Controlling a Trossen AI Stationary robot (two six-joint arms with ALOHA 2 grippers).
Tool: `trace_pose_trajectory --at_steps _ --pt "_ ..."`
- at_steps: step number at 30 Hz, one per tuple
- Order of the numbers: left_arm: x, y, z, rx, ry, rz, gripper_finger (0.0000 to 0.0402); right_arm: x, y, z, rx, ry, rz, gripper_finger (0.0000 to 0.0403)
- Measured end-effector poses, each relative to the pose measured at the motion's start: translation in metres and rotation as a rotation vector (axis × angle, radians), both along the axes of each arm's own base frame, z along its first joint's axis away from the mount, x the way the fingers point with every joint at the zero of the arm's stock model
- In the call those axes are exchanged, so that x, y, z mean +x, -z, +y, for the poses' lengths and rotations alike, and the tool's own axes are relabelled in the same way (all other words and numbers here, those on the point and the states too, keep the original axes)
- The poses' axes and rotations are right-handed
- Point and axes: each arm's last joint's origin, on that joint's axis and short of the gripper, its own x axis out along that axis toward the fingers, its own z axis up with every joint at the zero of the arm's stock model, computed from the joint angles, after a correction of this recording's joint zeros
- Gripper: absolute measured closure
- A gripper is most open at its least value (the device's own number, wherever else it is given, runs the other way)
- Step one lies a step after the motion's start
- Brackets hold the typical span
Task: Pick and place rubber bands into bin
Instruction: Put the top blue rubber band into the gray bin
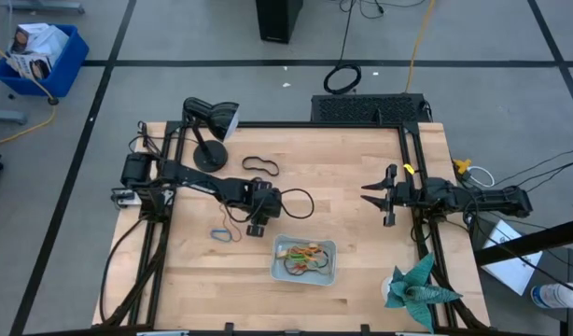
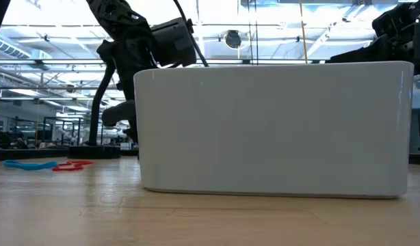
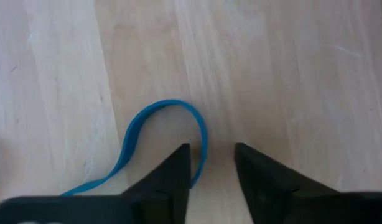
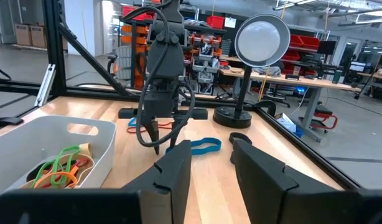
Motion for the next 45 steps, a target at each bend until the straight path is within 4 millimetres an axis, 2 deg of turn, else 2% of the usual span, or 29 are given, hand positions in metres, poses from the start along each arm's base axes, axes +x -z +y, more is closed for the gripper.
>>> trace_pose_trajectory --at_steps 6,11,15,22,27,34,39,45 --pt "0.001 0.0 -0.001 0.008 0.037 -0.013 0.0382 0.0 0.0 0.0 -0.003 0.0 0.0 0.0285" --pt "0.003 -0.001 -0.005 0.068 0.048 -0.026 0.0394 0.0 0.0 0.0 -0.003 0.0 0.0 0.0286" --pt "-0.001 -0.013 -0.007 0.092 0.026 -0.032 0.0395 0.0 0.0 0.0 -0.004 0.0 0.0 0.0284" --pt "-0.02 -0.078 -0.012 0.14 -0.027 -0.206 0.0397 0.0 0.0 0.0 -0.004 0.003 0.0 0.0288" --pt "-0.043 -0.135 -0.02 0.086 -0.074 -0.443 0.0396 0.001 0.001 -0.001 -0.003 0.048 0.015 0.0285" --pt "-0.078 -0.199 -0.034 0.005 -0.04 -0.778 0.0395 0.001 0.001 -0.001 0.0 0.051 0.011 0.0287" --pt "-0.089 -0.224 -0.044 -0.087 0.025 -0.95 0.0397 0.001 0.0 -0.001 0.0 0.048 0.005 0.0285" --pt "-0.083 -0.219 -0.052 -0.12 0.058 -0.935 0.0397 0.001 0.0 -0.001 0.001 0.047 -0.001 0.0286"
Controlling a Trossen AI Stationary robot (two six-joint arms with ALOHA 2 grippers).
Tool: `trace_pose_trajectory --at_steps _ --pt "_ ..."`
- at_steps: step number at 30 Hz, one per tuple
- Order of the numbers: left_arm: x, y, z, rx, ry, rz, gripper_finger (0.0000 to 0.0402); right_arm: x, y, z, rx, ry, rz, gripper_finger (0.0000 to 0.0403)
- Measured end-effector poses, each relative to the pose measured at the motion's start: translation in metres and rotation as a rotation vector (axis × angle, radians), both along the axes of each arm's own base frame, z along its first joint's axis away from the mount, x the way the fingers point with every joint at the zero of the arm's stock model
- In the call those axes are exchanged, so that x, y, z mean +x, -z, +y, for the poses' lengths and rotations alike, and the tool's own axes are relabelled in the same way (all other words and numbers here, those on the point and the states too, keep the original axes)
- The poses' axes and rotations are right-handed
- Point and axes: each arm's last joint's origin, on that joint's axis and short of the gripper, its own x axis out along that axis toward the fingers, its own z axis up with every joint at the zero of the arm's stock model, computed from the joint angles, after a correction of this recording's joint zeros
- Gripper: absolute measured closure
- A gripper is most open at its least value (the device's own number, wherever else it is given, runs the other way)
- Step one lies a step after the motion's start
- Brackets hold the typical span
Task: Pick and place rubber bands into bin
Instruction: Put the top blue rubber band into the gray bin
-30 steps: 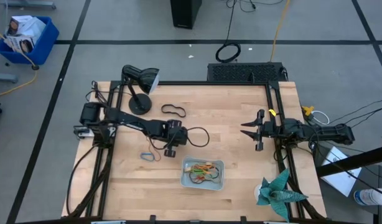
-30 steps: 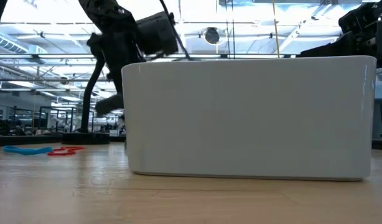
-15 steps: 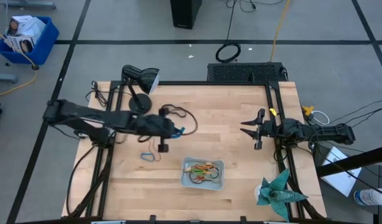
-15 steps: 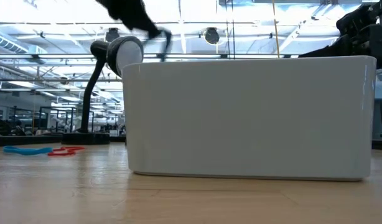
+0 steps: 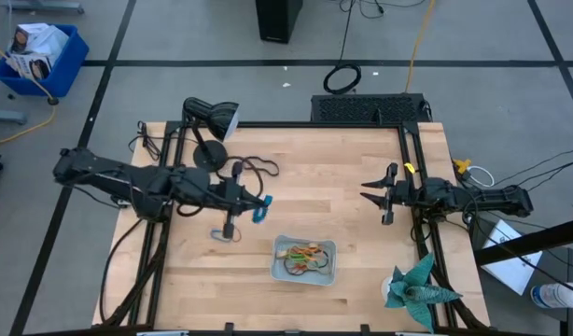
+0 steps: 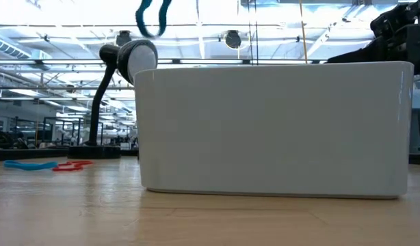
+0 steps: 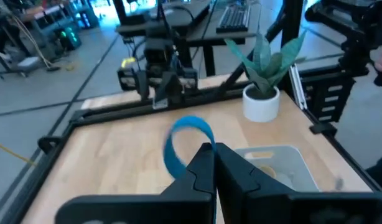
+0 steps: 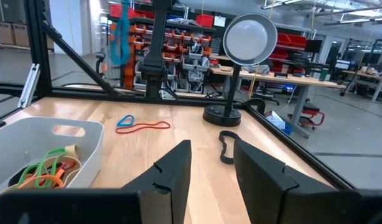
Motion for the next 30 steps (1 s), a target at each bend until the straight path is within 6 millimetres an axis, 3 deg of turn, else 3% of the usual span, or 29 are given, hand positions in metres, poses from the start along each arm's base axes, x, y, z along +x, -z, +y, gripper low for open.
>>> trace_pose_trajectory --at_steps 9,20,30 --pt "0.041 0.023 -0.016 -0.092 0.19 -0.02 0.0396 0.0 0.0 0.0 0.001 0.0 -0.003 0.0287" --pt "0.085 0.081 -0.038 -0.166 0.314 0.093 0.0397 0.0 0.0 0.0 0.053 -0.002 -0.01 0.0285" --pt "0.106 0.135 -0.056 -0.201 0.322 0.235 0.0391 0.0 0.0 0.0 0.053 -0.002 -0.012 0.0287"
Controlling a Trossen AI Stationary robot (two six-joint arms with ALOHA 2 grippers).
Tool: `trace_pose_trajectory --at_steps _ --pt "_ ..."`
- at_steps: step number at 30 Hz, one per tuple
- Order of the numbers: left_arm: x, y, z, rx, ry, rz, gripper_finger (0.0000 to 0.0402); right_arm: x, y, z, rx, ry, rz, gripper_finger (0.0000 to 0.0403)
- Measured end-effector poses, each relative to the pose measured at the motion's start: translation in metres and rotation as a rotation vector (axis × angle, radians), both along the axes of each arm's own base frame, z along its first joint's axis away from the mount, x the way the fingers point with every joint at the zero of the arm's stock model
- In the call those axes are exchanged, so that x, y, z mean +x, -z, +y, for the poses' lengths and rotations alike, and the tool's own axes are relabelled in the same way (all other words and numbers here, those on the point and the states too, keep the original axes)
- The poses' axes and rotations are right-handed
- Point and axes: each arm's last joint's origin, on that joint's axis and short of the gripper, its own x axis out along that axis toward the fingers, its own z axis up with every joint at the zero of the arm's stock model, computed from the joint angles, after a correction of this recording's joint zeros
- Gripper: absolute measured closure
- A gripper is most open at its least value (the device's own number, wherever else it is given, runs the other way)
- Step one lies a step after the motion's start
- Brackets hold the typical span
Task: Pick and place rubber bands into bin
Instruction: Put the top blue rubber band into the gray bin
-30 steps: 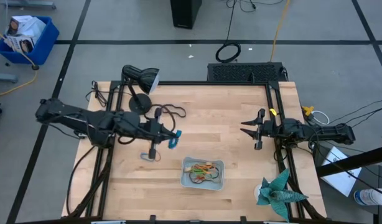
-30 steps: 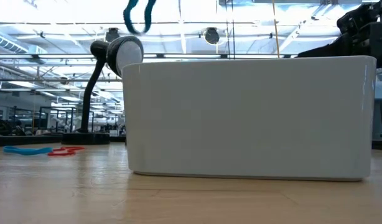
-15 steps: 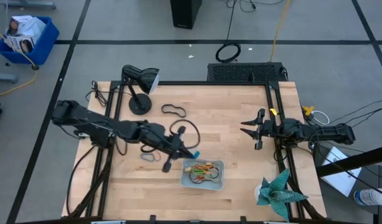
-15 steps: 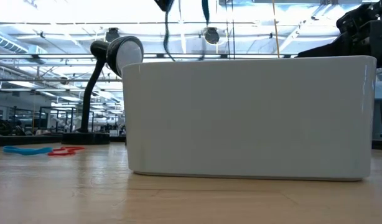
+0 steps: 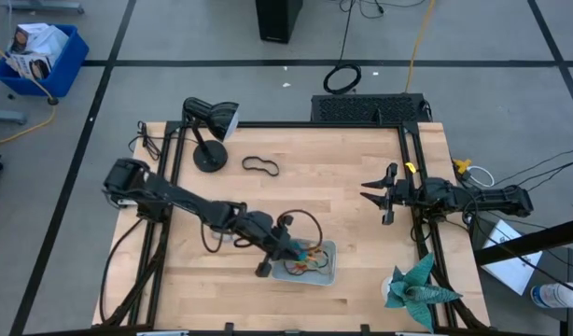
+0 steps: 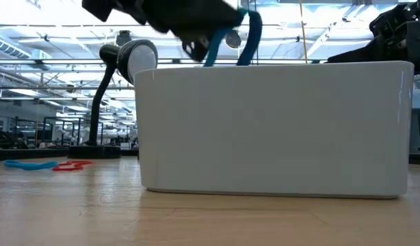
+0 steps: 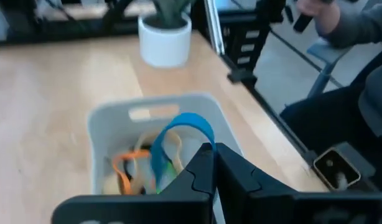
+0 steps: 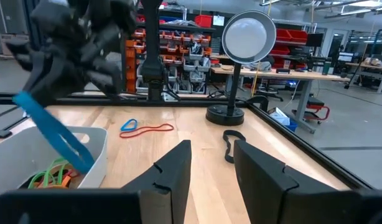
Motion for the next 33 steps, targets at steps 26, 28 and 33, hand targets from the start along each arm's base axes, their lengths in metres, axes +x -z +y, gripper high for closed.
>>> trace_pose_trajectory --at_steps 26,28,33 --pt "0.013 0.07 -0.006 0.023 -0.017 0.206 0.0374 0.0 0.0 0.0 0.0 0.0 0.002 0.0287" --pt "0.013 0.07 -0.006 0.023 -0.017 0.206 0.0373 0.0 0.0 0.0 0.0 0.0 0.002 0.0286" --pt "0.013 0.07 -0.006 0.022 -0.018 0.208 0.0389 0.0 0.0 0.0 0.0 0.0 0.002 0.0286"
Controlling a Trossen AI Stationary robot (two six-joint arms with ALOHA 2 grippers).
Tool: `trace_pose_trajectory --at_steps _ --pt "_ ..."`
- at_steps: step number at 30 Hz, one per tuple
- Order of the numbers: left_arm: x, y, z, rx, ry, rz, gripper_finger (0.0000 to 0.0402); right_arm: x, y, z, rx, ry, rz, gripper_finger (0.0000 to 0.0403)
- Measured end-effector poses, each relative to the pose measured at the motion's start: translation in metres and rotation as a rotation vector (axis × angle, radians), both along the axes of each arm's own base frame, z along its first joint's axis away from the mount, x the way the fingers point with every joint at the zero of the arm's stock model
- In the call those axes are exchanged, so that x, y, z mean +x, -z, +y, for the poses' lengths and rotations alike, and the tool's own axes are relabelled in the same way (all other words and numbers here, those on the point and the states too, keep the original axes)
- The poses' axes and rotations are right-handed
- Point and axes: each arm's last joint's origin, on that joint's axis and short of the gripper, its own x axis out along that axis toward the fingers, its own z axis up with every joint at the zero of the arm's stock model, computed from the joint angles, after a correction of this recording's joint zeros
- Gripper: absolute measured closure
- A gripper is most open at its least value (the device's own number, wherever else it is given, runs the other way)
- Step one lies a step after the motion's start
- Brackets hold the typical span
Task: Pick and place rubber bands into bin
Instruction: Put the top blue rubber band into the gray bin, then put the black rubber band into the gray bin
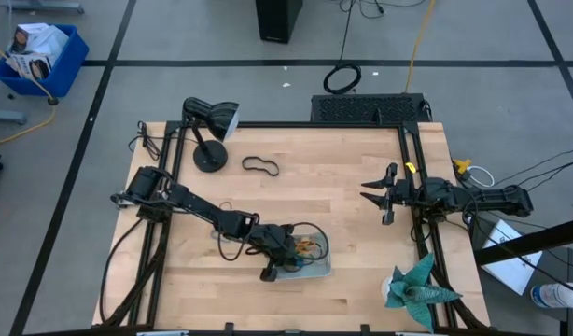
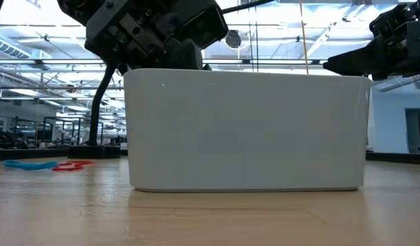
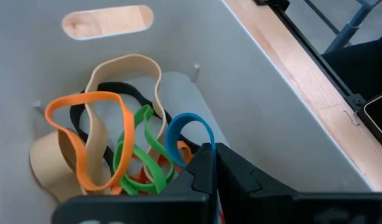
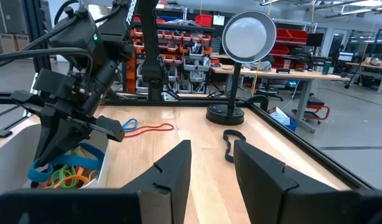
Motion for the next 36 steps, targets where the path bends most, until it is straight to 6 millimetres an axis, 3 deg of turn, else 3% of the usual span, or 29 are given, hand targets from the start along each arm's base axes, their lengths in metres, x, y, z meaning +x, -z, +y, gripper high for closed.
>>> trace_pose_trajectory --at_steps 6,27,36 --pt "0.0005 0.0001 0.0012 0.014 -0.034 -0.003 0.0384 0.0 0.0 0.0 0.0 0.0 0.0 0.0287" --pt "0.0007 0.0001 0.0016 0.022 -0.046 -0.005 0.0192 0.0 0.0 0.0 0.0 0.0 0.0 0.0286" --pt "0.0007 0.0 0.0016 0.021 -0.049 -0.005 0.0172 0.0 0.0 0.0 0.0 0.0 0.0 0.0287"
